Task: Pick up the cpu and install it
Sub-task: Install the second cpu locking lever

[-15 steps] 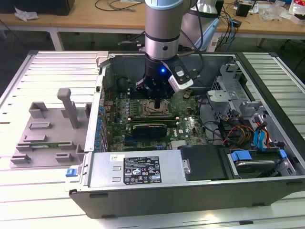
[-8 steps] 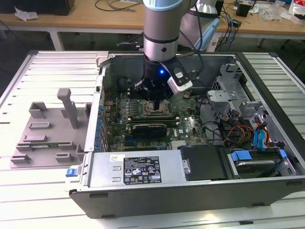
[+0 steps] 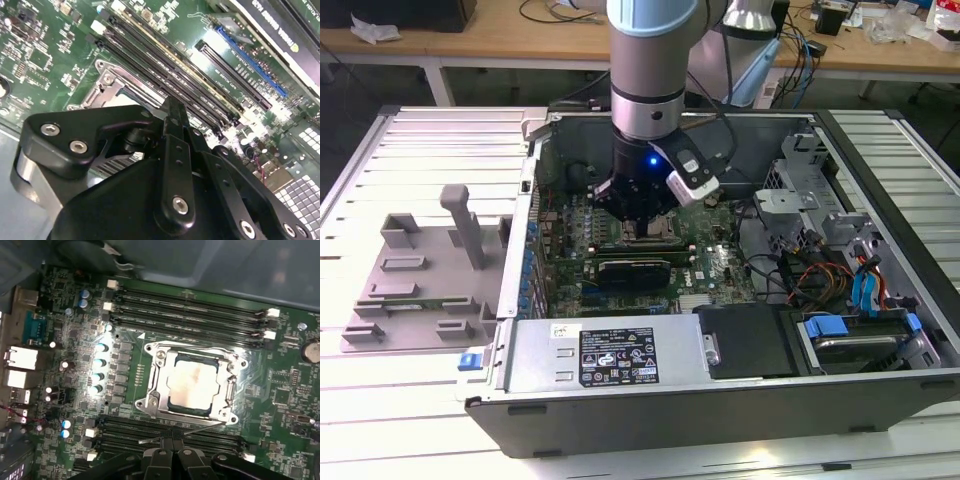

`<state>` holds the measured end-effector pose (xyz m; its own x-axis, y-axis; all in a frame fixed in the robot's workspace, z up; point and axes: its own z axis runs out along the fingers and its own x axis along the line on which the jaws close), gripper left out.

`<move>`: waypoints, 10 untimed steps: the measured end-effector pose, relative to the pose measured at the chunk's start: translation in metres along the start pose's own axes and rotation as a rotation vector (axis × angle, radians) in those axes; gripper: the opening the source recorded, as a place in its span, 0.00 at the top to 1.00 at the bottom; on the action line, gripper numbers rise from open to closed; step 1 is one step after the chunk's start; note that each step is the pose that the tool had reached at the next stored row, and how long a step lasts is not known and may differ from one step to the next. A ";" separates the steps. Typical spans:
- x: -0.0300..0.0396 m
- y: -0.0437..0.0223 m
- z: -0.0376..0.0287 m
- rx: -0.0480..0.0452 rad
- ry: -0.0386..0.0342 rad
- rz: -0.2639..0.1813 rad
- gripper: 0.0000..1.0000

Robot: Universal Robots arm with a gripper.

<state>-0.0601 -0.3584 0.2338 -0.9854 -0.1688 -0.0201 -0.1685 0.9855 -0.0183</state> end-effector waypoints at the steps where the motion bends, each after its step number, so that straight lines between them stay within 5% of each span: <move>1: 0.0015 0.0003 0.0007 -0.0001 -0.0001 -0.004 0.89; 10: 0.0064 0.0010 0.0075 -0.0006 -0.0005 -0.021 0.89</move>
<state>-0.0664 -0.3586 0.2261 -0.9817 -0.1896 -0.0202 -0.1892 0.9818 -0.0182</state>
